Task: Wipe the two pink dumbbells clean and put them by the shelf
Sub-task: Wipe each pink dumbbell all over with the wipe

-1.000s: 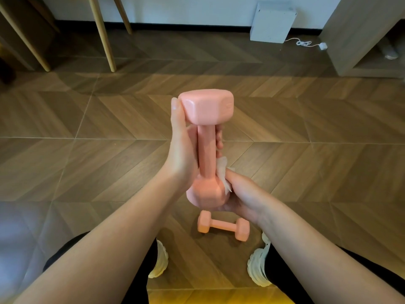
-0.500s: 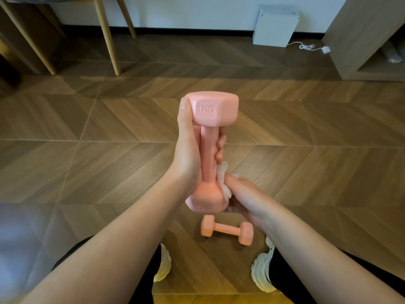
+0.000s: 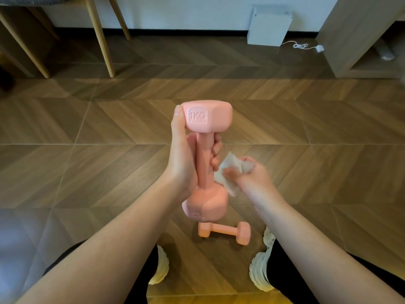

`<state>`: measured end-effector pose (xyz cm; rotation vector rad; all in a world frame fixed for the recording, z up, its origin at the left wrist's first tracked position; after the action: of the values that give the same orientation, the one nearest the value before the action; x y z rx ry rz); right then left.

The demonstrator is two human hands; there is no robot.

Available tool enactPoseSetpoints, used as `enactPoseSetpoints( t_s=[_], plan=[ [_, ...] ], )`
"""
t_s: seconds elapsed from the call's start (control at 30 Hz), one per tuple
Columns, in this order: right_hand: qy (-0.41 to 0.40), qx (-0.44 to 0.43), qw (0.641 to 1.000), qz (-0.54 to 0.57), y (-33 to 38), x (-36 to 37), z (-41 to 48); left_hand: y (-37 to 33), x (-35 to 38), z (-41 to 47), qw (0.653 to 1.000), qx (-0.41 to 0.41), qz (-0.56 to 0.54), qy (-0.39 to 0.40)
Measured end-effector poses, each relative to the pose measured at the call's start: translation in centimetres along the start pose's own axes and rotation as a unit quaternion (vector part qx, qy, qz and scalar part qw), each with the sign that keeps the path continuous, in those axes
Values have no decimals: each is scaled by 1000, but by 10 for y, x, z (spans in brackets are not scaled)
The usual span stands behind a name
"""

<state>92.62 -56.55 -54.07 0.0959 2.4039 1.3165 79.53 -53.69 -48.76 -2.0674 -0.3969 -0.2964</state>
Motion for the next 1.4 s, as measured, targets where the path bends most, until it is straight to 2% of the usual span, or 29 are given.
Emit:
enactPoseSetpoints(
  t_s=[0.13,0.27,0.37,0.5,0.63,0.7,0.77,0.83,0.9,0.97,1.23,1.4],
  plan=[
    [-59,-49,997,26,5,-9,-2,-4,-6,4,1000,-10,-19,-14],
    [-99,-63,990,79,11,-15,-2,-3,-8,4,999,-19,-28,-20],
    [-40,-40,995,81,6,-1,-6,-2,-7,2,999,-29,-31,-20],
    [96,-2,993,64,1,16,-18,-5,-8,3,999,-23,-31,-26],
    [150,30,985,81,0,15,-19,-8,-13,6,999,-18,-10,-35],
    [188,33,975,118,1,12,-19,-8,-14,7,999,-19,-7,-35],
    [213,18,971,104,4,8,-21,-8,-16,7,999,-16,-1,-35],
    [218,-18,974,57,4,10,-20,-7,-16,7,999,-14,7,-34],
    [178,-34,983,16,2,13,-17,-6,-15,7,999,-16,7,-33],
    [152,-32,988,24,1,15,-15,-4,-13,7,999,-22,4,-31],
    [205,9,978,-40,0,26,-24,4,-4,6,999,-16,37,-10],
    [229,31,973,-13,-6,33,-29,2,0,5,997,9,71,14]
  ],
)
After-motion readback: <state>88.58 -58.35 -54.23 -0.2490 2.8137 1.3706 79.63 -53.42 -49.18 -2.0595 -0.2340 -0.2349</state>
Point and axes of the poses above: each hand's wrist, its own z-axis towards the middle knuckle, its own x-axis out of the palm, y = z × x, the point moved 6 cm from there along z, towards the middle knuckle, and after that the axes turned 13 degrees about -y, right-handed, at the moved point
